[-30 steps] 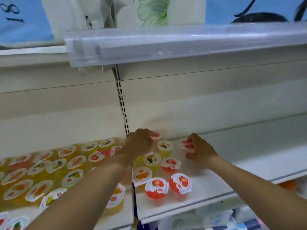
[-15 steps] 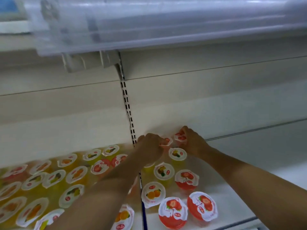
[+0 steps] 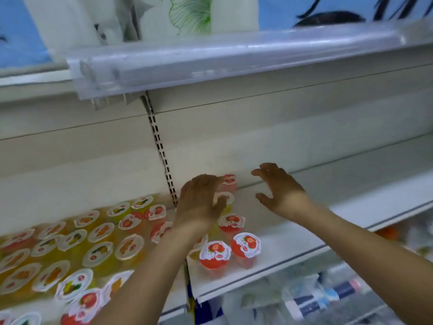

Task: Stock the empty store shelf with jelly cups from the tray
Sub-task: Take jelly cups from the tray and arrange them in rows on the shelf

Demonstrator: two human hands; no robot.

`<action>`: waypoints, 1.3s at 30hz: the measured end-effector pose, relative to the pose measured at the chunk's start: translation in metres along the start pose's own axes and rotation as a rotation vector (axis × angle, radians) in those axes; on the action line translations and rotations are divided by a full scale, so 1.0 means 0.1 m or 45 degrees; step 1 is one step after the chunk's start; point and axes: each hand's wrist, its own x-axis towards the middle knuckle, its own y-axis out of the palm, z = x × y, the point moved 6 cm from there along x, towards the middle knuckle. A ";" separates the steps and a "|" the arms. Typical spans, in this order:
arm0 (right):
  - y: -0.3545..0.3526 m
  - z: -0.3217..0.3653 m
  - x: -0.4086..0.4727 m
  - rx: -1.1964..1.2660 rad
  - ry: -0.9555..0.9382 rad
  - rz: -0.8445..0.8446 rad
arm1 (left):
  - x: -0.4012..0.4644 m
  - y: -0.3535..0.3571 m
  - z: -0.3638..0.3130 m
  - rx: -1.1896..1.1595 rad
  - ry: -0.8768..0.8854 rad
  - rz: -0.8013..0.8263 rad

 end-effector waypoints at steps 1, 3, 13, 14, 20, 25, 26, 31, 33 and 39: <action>-0.11 -0.01 -0.17 -0.018 -0.031 -0.045 | -0.11 -0.05 -0.14 -0.009 0.039 -0.060; -0.30 -0.08 -0.56 -0.025 -0.097 -0.126 | -0.33 -0.10 -0.41 -0.045 0.096 -0.146; -0.67 -0.59 -2.57 -0.018 -0.007 -0.123 | -1.34 0.32 -1.75 -0.274 0.282 0.015; -0.63 -0.66 -2.76 -0.019 0.027 -0.094 | -1.45 0.44 -1.86 -0.290 0.288 0.077; -0.04 -1.07 -3.77 0.092 0.301 0.171 | -2.25 1.23 -2.21 -0.400 0.127 0.481; 0.85 -1.36 -4.55 0.327 0.624 0.538 | -2.85 2.06 -2.13 -0.576 -0.117 0.813; 1.07 -1.41 -4.70 0.378 0.689 0.609 | -2.96 2.28 -2.10 -0.621 -0.191 0.885; 1.98 -1.58 -5.27 0.667 1.167 0.852 | -3.57 3.25 -1.85 -0.909 -0.781 1.183; 2.38 -1.67 -5.43 0.749 1.347 0.885 | -3.81 3.64 -1.75 -0.991 -1.014 1.245; 3.34 -1.87 -5.55 0.636 1.398 0.821 | -4.04 4.63 -1.54 -1.175 -1.599 1.177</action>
